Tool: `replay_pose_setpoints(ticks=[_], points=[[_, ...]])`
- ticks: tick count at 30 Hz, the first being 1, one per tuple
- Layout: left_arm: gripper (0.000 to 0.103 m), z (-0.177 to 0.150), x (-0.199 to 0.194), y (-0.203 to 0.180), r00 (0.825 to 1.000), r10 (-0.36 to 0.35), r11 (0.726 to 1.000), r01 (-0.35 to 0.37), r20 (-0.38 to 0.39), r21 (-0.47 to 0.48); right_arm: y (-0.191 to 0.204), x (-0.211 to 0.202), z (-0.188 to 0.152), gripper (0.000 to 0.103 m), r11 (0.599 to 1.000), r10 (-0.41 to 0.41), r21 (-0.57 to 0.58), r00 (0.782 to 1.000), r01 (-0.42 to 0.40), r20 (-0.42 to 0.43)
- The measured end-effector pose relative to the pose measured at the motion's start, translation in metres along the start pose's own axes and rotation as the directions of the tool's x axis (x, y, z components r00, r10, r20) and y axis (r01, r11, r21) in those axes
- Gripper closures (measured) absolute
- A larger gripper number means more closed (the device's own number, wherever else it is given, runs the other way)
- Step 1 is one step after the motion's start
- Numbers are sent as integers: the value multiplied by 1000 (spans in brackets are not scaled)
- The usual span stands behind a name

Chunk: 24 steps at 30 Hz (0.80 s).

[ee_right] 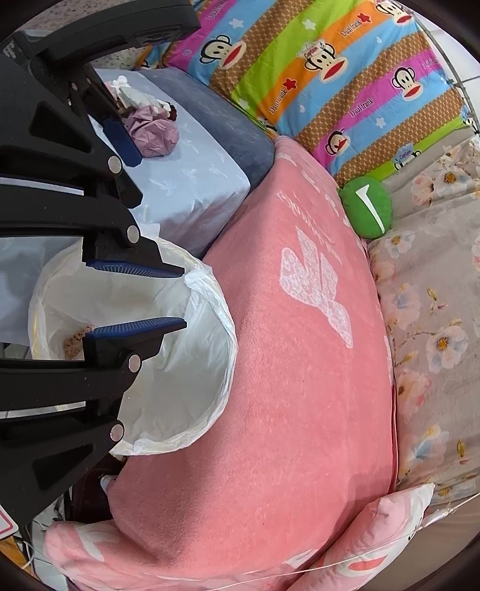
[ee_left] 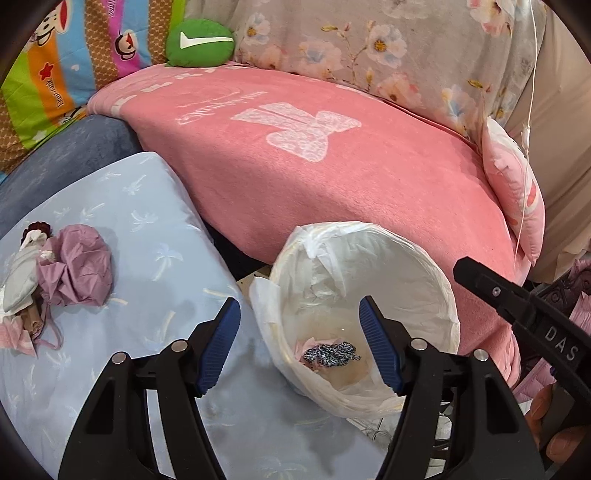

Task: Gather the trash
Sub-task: 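Open both grippers over the bin to drop the strap and scrunchie, then move both grippers back to the pile and close the left gripper on the pink packet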

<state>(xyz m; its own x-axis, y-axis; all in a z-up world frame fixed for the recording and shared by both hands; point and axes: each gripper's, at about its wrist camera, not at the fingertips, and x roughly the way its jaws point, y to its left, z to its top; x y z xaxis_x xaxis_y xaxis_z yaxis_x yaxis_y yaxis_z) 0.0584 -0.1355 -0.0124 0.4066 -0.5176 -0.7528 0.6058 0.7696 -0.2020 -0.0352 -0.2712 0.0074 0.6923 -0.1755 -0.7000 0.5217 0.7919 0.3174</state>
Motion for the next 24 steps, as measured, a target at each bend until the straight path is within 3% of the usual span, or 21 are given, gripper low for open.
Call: replay_pose_setpoints(ticks=[14,24], points=[[39,-5,-25,64,996,73,991,-67,49,-115,68,15,-9,76,991,76,-107,996,-80,-48],[31,-20,-54,147,979,196,952,-176,59,-250,155,36,-26,71,958,163,-221,980,-184,-111]])
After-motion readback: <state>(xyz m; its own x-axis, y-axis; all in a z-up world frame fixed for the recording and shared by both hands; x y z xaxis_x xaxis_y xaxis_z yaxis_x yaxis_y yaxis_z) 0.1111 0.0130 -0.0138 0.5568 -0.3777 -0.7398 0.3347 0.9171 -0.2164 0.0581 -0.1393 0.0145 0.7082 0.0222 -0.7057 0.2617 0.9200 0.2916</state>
